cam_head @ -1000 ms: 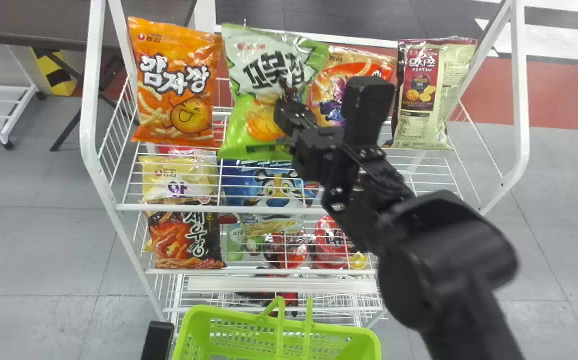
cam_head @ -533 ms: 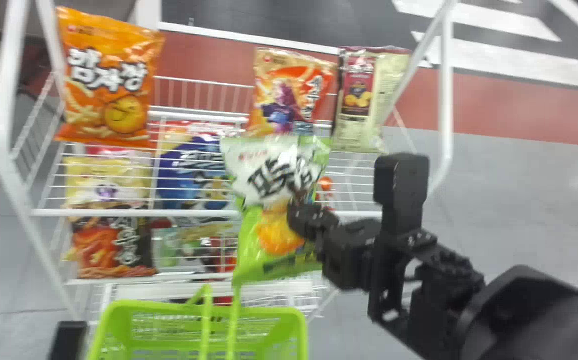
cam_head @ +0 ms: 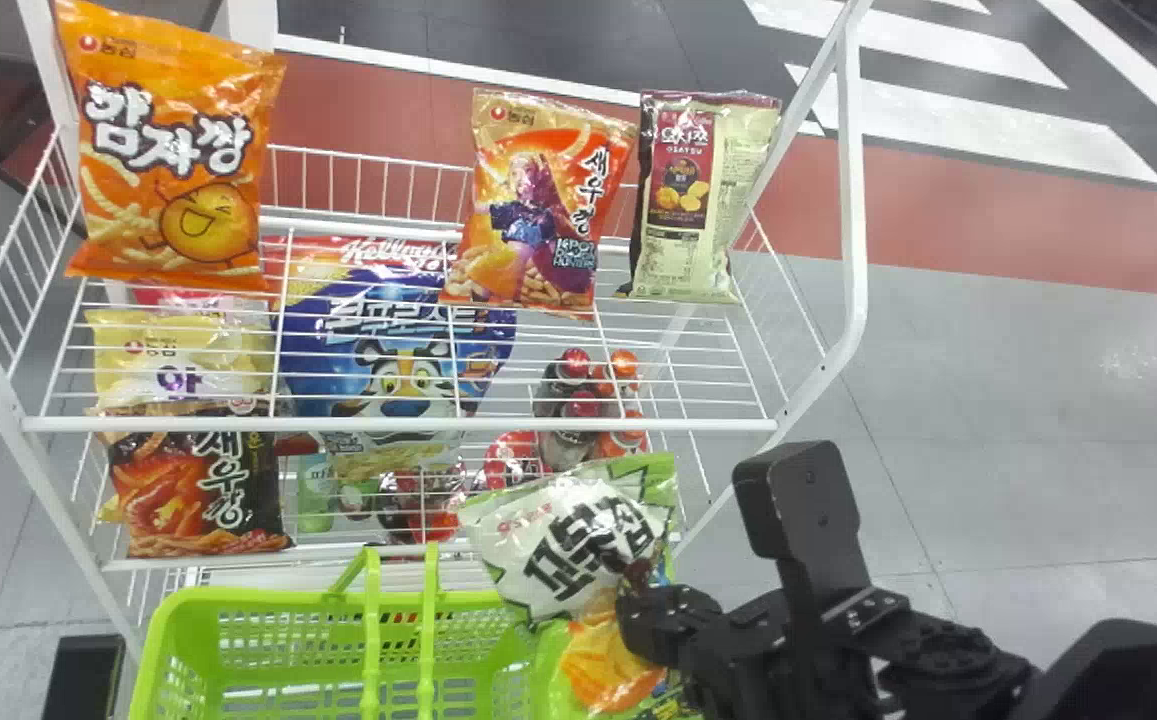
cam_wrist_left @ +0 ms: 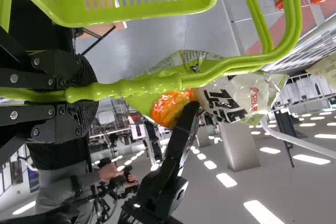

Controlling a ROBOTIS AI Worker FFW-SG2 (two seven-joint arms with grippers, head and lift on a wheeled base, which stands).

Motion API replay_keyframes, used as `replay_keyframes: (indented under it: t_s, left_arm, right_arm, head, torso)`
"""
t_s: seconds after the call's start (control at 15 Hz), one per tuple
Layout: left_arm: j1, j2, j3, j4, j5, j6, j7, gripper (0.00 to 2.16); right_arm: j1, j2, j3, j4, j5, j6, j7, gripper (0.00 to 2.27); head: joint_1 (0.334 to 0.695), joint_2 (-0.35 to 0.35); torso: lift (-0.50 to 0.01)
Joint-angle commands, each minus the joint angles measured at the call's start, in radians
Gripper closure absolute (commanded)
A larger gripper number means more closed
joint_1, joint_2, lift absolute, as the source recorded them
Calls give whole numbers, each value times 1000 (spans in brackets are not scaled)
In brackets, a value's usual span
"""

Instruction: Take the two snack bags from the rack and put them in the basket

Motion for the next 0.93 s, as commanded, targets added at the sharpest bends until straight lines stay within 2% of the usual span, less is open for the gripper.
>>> replay_keyframes:
  t_s: [0.0,0.13,0.27,0.4,0.73,0.87]
  left_arm:
    - [0,-1,-4,-6,2,0,4,2142]
    - [3,-1,-2,-8,5,0,3,2142]
    - [9,-1,-1,-17,5,0,3,2138]
    - [12,1,4,-20,5,0,1,2138]
    - [12,1,7,-24,5,-3,0,2138]
    - [12,1,2,-24,5,-3,0,2138]
  right_arm:
    - [-2,12,85,12,13,9,-26,2240]
    - [-12,15,140,75,15,9,-31,2240]
    - [-35,38,189,134,24,9,-83,2240]
    - [-51,40,234,230,44,9,-109,2240]
    - [-78,52,280,442,55,9,-87,2243]
    - [-91,52,307,519,61,-138,-72,2240]
  head:
    - [695,-350]
    - [695,-350]
    - [695,-350]
    - [695,-350]
    - [695,-350]
    - [695,-350]
  torso:
    - [-11]
    - [-11]
    - [-11]
    - [-11]
    - [-11]
    - [-11]
